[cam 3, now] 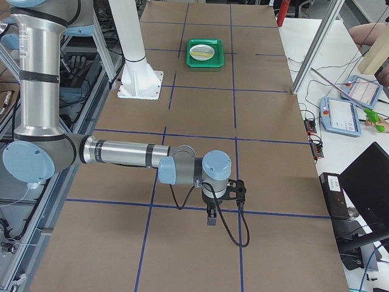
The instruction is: Place spoon
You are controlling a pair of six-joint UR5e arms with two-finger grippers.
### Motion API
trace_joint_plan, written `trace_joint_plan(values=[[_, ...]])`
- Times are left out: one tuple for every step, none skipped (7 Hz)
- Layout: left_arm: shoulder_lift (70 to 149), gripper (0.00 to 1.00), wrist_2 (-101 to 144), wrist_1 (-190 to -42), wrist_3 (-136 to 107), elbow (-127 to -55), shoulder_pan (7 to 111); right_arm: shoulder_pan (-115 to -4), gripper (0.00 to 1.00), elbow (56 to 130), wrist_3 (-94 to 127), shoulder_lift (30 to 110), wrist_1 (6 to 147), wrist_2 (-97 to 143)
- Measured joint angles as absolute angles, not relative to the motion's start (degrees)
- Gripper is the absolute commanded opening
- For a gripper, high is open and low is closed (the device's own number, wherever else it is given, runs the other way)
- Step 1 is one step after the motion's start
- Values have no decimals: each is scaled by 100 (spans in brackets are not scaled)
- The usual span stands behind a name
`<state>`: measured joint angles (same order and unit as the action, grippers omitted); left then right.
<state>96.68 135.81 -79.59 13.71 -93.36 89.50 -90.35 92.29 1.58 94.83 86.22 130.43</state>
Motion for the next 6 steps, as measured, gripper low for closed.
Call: trace_joint_plan(values=[[9702, 100, 13581, -7834, 1371, -9335, 8953, -9035, 100, 9229, 158, 9483, 8622, 13043], [9776, 100, 13585, -7616, 1368, -9337, 8958, -9035, 100, 9229, 158, 9483, 8622, 13043], [9814, 100, 13587, -7489, 1349, -9344, 8959, -9035, 100, 9228, 158, 9483, 8622, 13043], [9805, 100, 13599, -7455, 1321, -9352, 8960, -9035, 100, 9229, 158, 9483, 8622, 13043], [9737, 100, 13622, -7467, 1307, -9404, 8962, -9035, 100, 9229, 158, 9483, 8622, 13043], [9616, 100, 13639, -7593, 1301, -9497, 8958, -9035, 100, 9229, 158, 9483, 8622, 13045]])
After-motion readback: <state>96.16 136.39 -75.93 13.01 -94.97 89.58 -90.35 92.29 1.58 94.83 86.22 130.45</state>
